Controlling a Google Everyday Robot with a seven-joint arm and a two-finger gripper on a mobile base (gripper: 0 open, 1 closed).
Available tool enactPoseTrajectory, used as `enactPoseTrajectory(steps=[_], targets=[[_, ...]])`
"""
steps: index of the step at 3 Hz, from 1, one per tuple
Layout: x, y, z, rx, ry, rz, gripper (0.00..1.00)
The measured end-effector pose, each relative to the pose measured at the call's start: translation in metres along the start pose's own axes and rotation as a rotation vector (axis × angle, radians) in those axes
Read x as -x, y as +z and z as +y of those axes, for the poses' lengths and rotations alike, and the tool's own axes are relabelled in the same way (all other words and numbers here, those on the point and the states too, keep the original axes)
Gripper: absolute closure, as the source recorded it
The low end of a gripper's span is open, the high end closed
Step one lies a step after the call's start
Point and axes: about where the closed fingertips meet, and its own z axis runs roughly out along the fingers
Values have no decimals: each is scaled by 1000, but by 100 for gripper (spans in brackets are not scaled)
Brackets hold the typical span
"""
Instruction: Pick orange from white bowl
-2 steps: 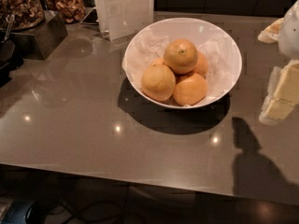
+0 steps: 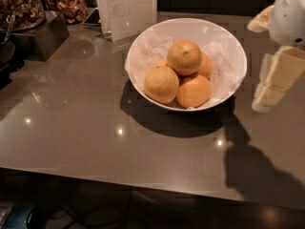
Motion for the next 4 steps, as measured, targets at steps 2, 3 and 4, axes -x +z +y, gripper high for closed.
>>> enactPoseTrajectory(steps=[2,3,4], targets=[[55,22,-46,62,-114,-69,0],[59,21,-50,46,-117,-79,0],[62,31,-57,50,-122,-121,0]])
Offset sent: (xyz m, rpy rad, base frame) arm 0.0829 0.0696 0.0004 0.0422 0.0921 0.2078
